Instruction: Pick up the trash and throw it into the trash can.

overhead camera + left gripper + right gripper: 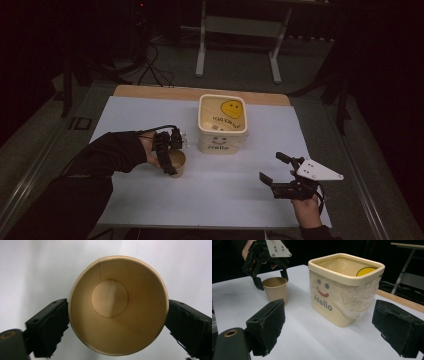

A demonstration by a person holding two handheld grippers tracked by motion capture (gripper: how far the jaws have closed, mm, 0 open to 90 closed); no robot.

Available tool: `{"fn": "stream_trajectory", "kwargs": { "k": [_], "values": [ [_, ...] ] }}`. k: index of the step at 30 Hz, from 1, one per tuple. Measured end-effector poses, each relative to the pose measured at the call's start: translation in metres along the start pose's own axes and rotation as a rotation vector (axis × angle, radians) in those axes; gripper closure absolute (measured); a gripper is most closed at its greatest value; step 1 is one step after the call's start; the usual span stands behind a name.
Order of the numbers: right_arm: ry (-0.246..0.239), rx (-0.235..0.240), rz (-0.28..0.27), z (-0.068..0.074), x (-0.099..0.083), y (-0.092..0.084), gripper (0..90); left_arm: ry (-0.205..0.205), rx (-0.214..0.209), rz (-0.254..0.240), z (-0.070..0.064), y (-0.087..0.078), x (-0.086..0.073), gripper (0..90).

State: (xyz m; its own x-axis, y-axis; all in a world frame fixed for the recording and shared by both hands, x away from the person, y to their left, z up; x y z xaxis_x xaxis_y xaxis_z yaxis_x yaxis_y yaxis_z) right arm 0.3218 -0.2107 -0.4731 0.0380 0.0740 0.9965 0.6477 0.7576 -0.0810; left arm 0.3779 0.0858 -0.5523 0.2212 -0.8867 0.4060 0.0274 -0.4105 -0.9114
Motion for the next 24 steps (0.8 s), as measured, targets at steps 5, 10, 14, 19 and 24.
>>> {"fn": "stream_trajectory", "kwargs": {
  "k": [5,10,14,19,24],
  "values": [
    [0.002,-0.002,0.001,-0.001,0.000,0.000,11.1,-0.002,-0.001,-0.009,0.001,-0.003,0.000,17.6],
    [0.002,-0.003,0.001,-0.001,0.000,0.000,11.1,-0.006,-0.007,-0.010,0.000,-0.006,0.000,20.0],
    [0.001,-0.004,0.000,-0.001,0.000,0.000,11.1,-0.013,-0.006,-0.026,0.001,-0.012,-0.001,21.7],
    [0.001,-0.005,0.000,-0.001,0.000,0.000,11.1,-0.025,-0.002,-0.047,0.000,-0.019,-0.001,23.0],
    [0.002,-0.005,0.000,-0.001,0.000,0.000,11.1,-0.034,-0.010,-0.061,0.000,-0.027,0.000,24.1]
  ]
}}
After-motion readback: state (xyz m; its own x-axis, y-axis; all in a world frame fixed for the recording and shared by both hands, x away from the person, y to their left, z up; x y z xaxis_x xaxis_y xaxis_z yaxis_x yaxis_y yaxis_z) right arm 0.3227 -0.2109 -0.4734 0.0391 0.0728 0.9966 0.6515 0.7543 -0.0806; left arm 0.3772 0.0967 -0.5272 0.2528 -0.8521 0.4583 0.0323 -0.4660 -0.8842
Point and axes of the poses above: each handheld gripper's, and its own axes: y roughly forward along the jaws, x roughly out of its top, z roughly to its left, the point moved 10 cm from there along y, roughly forward along the jaws, and after that the axes turned 12 degrees about -z, right-handed, at the moved point
